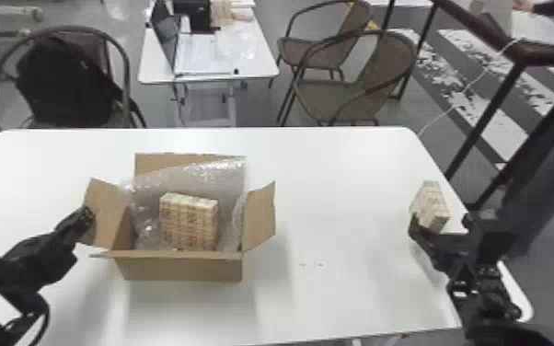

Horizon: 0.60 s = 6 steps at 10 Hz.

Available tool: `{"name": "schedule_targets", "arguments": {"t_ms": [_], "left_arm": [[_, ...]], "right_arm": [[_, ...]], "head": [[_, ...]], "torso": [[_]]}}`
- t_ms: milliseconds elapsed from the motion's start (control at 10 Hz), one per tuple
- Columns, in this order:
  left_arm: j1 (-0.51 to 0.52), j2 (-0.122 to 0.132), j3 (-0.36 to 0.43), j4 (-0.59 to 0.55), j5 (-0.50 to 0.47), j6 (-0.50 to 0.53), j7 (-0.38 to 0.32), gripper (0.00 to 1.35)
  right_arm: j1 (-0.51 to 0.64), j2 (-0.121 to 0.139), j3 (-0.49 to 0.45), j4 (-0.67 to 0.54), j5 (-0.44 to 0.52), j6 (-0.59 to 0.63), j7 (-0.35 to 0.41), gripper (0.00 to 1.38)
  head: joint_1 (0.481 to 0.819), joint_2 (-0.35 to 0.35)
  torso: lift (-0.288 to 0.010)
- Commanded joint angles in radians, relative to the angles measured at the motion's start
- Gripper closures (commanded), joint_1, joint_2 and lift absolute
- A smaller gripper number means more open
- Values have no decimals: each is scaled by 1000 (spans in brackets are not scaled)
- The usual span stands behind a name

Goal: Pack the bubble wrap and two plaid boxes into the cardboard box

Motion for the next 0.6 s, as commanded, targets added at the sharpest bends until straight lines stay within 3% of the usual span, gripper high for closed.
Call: {"name": "schedule_targets", "arguments": {"t_ms": [0,100,200,300,500], "left_arm": [[0,-3,0,0,0,0,0,1222],[0,-3,0,-1,0,0,0,1222],[-1,-3,-1,0,0,0,-2,1222],[-1,-3,0,0,0,0,-2,1222],[-1,-3,2,0,0,0,-2,1222]], "right_arm": [[-25,0,1,50,-9,-3,2,193],[-40,0,4,66,0,-8,5,283],[-48,4,9,70,-1,-9,5,677],[-48,13,7,68,-6,-9,3,941],[-36,20,7,56,-15,-9,3,987]], "head": [[695,-92],[695,-92],[695,-92],[695,-89],[695,-82]], "torso": [[-107],[-107],[-107],[-107],[-107]]}}
